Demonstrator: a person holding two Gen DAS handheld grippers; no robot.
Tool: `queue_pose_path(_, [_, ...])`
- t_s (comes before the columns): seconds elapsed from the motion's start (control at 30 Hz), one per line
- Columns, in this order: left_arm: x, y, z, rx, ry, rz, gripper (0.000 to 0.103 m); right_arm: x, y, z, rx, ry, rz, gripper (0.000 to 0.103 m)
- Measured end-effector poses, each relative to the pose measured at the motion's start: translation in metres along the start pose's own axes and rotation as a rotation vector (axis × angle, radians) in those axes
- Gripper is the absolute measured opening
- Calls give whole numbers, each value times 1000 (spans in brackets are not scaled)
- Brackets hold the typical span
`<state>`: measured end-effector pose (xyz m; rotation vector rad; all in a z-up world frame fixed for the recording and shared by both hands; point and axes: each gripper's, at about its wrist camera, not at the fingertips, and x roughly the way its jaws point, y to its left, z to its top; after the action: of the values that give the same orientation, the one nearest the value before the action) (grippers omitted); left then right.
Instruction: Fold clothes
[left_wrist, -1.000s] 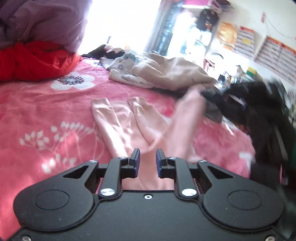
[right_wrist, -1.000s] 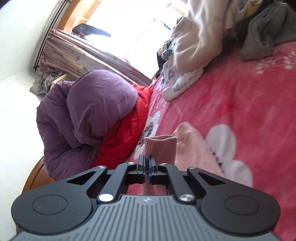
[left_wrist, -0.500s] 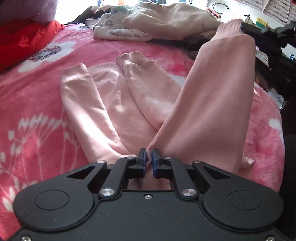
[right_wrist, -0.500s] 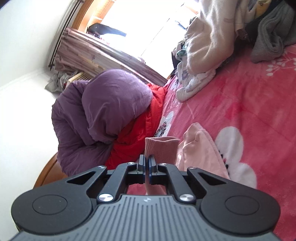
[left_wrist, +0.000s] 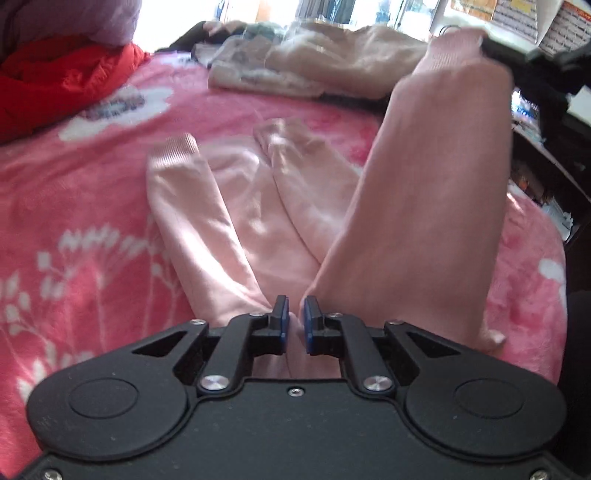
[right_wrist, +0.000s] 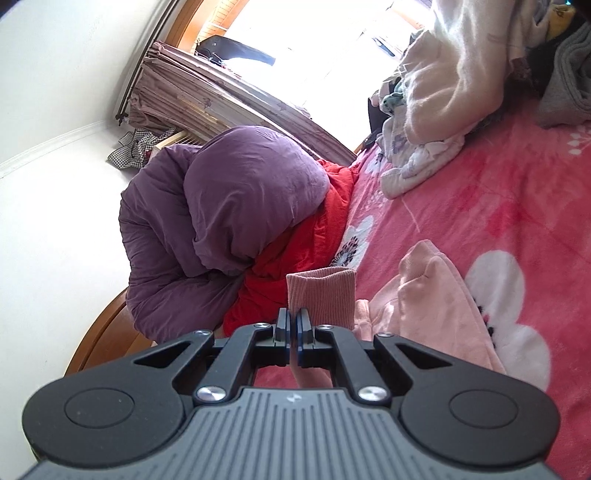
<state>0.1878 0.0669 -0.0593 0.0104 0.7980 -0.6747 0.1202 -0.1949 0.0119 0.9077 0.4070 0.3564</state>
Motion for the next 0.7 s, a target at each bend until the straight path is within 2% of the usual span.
queue_pose_path(0.1, [-20,16,0,-94,-39,-74,6,-1,3,1,3,-6,-6,6])
queue_pose_path(0.13, [-23,18,-3,-94,-30,-85,6,0,3,1,8,-3,-10,6])
queue_pose_path(0.2, [-32,13,-10,-40,2,-99,6,5,2,1,18,9,-20,6])
queue_pose_path(0.33, [-73,-3,-33,83,-34,-154,7,14,1,1,34,31,-33,6])
queue_pose_path(0.37, [-85,-7,-39,117,-54,-177,13,17,1,2,34,35,-36,6])
queue_pose_path(0.43, [-101,-18,-50,174,-89,-204,34,22,0,3,41,42,-41,6])
queue_pose_path(0.47, [-104,-25,-55,203,-101,-204,49,25,0,4,45,46,-44,6])
queue_pose_path(0.5, [-101,-34,-60,253,-98,-174,49,28,-1,5,50,51,-47,6])
queue_pose_path(0.6, [-89,-61,-77,410,-72,-73,48,38,0,6,57,69,-61,6])
queue_pose_path(0.7, [-78,-70,-85,475,-73,-26,35,44,1,9,63,63,-70,6])
